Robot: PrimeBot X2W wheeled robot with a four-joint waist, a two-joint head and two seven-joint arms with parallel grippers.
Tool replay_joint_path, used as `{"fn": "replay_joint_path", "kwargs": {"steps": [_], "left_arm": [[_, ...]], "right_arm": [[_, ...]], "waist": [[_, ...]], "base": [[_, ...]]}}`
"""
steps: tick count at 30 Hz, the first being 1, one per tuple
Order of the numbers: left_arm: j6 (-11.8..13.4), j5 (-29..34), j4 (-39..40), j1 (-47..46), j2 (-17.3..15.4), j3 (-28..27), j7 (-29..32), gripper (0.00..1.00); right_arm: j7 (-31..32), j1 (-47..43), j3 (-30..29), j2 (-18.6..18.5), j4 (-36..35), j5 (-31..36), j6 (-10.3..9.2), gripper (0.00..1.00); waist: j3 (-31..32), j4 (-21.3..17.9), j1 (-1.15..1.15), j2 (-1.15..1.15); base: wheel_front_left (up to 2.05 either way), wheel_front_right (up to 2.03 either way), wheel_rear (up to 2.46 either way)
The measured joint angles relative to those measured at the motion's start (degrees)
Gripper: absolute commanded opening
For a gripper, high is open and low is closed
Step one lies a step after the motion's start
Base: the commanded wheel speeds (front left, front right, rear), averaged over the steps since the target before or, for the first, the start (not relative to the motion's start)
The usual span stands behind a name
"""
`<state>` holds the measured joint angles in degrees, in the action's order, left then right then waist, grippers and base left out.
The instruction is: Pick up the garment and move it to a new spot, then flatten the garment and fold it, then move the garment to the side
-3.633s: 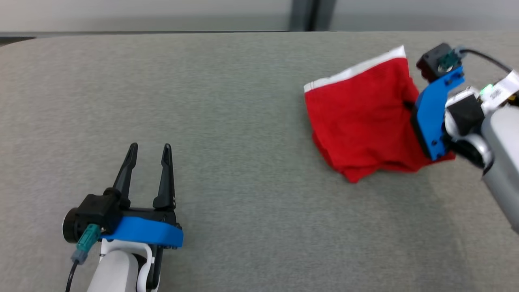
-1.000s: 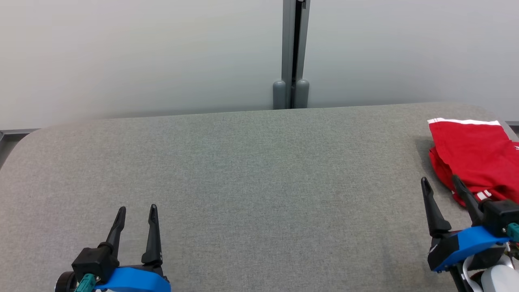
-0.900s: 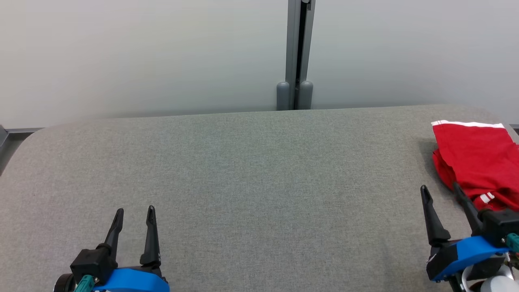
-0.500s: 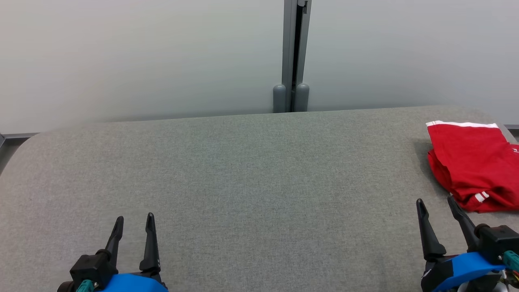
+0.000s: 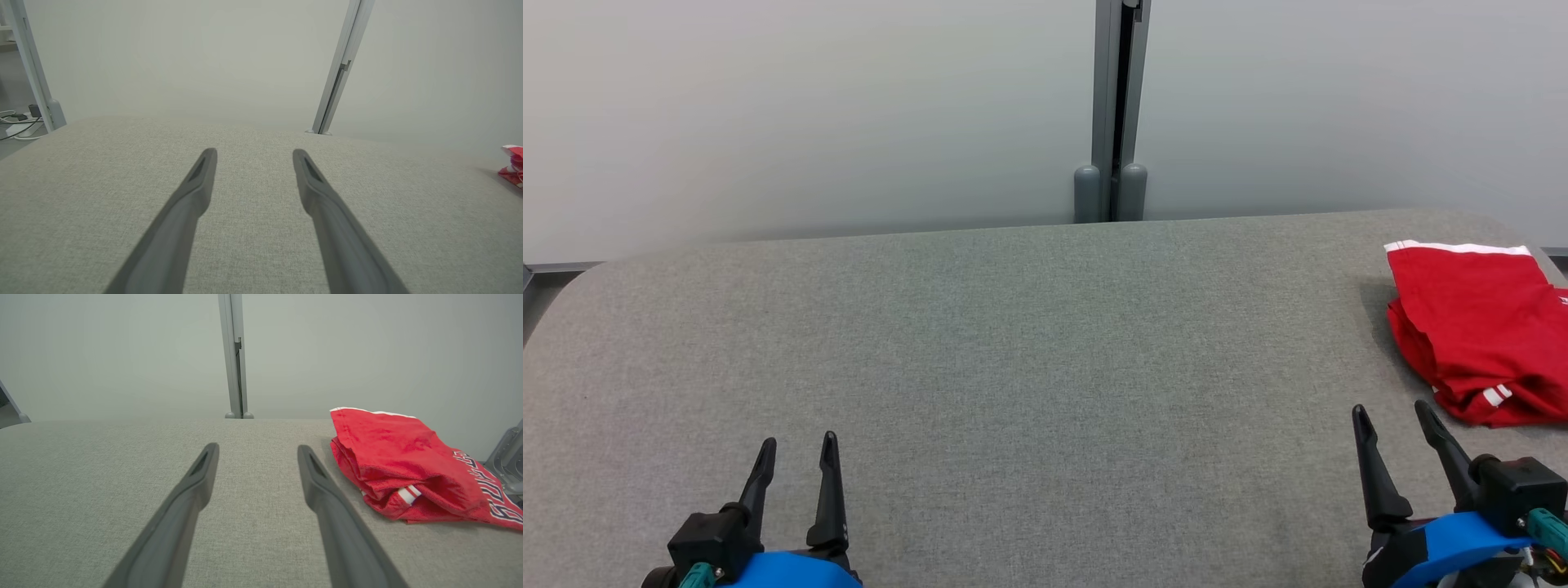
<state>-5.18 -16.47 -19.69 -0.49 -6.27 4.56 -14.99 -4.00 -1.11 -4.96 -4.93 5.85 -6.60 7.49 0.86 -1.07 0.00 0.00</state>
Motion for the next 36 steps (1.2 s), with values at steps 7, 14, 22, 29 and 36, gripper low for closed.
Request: {"fn": "replay_joint_path", "kwargs": {"steps": [7,14,22,29,36], "left_arm": [[-0.2,0.4,-0.1,-0.2,0.0,0.0,0.0,1.00],[-0.2,0.4,-1.7,0.7,0.4,0.0,0.3,0.00],[-0.2,-4.2,-3.4,1.9,1.1,-0.5,2.0,0.00],[-0.4,-11.2,-2.5,1.8,1.3,-1.6,3.8,0.00],[-0.5,-16.7,-1.8,1.4,1.4,-2.2,5.3,0.00]], "right_arm": [[-0.1,0.0,0.0,0.3,0.1,-0.2,0.00,1.00],[0.0,-0.4,0.2,0.8,2.0,-0.5,0.00,0.00],[1.0,-0.7,0.0,1.1,4.6,-5.4,0.00,0.00],[1.9,-0.5,0.0,1.1,4.8,-13.2,0.00,0.00],[2.5,-0.3,-0.1,1.2,5.0,-19.3,0.00,0.00]], "waist": [[-0.2,0.4,0.00,0.00],[-0.2,0.6,0.00,0.00],[-0.2,0.6,0.00,0.00],[-0.3,0.6,0.00,0.00],[-0.3,0.6,0.01,0.00]], "base": [[0.00,0.00,0.00],[0.00,0.00,0.00],[0.00,0.00,0.00],[0.00,0.00,0.00],[0.00,0.00,0.00]]}}
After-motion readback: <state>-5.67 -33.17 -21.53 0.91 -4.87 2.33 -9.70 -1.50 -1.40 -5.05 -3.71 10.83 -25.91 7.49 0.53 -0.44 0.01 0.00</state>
